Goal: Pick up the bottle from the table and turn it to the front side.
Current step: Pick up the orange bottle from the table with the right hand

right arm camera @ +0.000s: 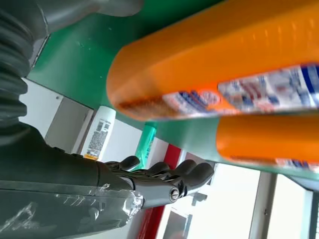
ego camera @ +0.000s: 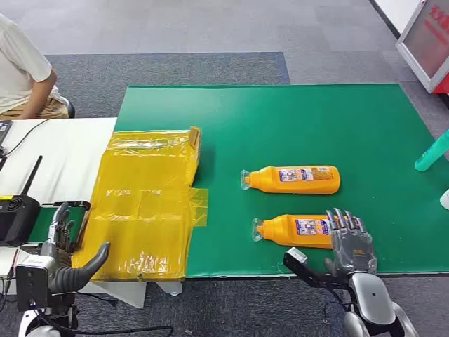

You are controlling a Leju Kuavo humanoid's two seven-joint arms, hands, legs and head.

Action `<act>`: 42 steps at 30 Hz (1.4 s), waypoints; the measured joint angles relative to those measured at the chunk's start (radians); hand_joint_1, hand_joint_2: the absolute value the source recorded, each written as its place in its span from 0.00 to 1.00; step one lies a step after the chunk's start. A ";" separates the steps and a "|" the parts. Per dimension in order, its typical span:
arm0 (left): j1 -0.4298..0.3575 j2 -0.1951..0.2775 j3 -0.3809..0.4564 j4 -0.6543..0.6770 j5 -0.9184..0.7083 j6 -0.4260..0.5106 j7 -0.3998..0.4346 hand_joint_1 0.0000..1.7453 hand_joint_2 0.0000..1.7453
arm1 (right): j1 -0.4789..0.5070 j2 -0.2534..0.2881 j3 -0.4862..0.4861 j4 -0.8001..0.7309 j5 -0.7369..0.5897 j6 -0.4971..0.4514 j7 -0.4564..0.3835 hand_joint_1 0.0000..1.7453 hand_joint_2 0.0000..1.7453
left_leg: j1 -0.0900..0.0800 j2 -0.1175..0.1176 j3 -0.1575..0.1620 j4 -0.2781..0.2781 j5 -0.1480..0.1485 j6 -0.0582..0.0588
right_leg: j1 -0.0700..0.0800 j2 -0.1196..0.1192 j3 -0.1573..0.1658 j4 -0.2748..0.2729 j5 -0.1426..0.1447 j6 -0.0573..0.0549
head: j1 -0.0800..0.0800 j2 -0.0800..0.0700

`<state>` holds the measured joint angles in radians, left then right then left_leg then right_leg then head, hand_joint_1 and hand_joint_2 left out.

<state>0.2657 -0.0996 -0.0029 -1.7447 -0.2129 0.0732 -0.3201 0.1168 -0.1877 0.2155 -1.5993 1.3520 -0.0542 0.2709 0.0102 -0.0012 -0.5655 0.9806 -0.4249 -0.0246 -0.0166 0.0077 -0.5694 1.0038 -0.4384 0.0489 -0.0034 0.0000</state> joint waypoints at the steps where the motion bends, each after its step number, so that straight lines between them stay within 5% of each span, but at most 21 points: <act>1: 0.000 0.000 0.000 -0.001 0.000 0.000 0.001 0.00 1.00 | -0.004 0.000 0.001 0.010 0.005 -0.001 -0.002 0.00 1.00 | 0.000 0.000 0.000 0.000 0.000 0.000 | 0.000 0.000 0.000 0.000 0.000 0.000 | 0.000 0.000; 28: -0.002 -0.032 -0.026 -0.034 0.014 -0.111 0.032 0.00 1.00 | -0.201 0.005 -0.044 0.268 0.129 0.100 -0.029 0.00 1.00 | 0.000 0.000 0.000 0.000 0.001 0.001 | 0.000 0.000 0.000 0.000 0.002 0.001 | 0.000 0.000; 31: -0.001 -0.039 -0.022 -0.046 0.015 -0.132 0.034 0.00 1.00 | -0.226 0.008 -0.048 0.279 0.129 0.153 -0.039 0.15 1.00 | 0.000 0.000 0.000 0.000 0.001 0.000 | 0.000 0.000 0.000 0.000 0.002 0.001 | 0.000 0.000; 33: 0.000 -0.045 -0.016 -0.055 0.015 -0.145 0.034 0.00 1.00 | -0.238 0.008 -0.048 0.288 0.128 0.177 -0.047 0.34 1.00 | 0.000 0.000 0.000 0.000 0.002 0.001 | 0.000 0.000 0.000 0.000 0.003 0.001 | 0.000 0.000; 37: 0.002 -0.055 -0.004 -0.070 0.015 -0.164 0.034 0.00 1.00 | -0.251 0.008 -0.047 0.305 0.130 0.192 -0.061 0.41 1.00 | 0.000 0.000 -0.001 0.000 0.002 0.001 | 0.000 0.000 0.000 0.000 0.003 0.001 | 0.000 0.000; 40: 0.003 -0.060 0.002 -0.078 0.015 -0.166 0.034 0.00 1.00 | -0.260 0.009 -0.046 0.313 0.131 0.193 -0.063 0.60 1.00 | 0.000 0.000 -0.001 0.000 0.003 0.001 | 0.000 0.000 0.000 0.000 0.003 0.001 | 0.000 0.000; 42: 0.004 -0.063 0.006 -0.082 0.015 -0.168 0.034 0.00 1.00 | -0.265 0.009 -0.045 0.316 0.133 0.192 -0.067 0.57 1.00 | 0.000 0.000 -0.001 0.000 0.003 0.001 | 0.000 0.000 0.000 0.000 0.003 0.001 | 0.000 0.000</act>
<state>0.2693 -0.1621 0.0028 -1.8267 -0.1981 -0.0950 -0.2863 -0.1478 -0.1782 0.1700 -1.2831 1.4845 0.1382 0.2041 0.0101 -0.0012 -0.5662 0.9806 -0.4223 -0.0236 -0.0170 0.0077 -0.5699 1.0037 -0.4349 0.0495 -0.0036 0.0000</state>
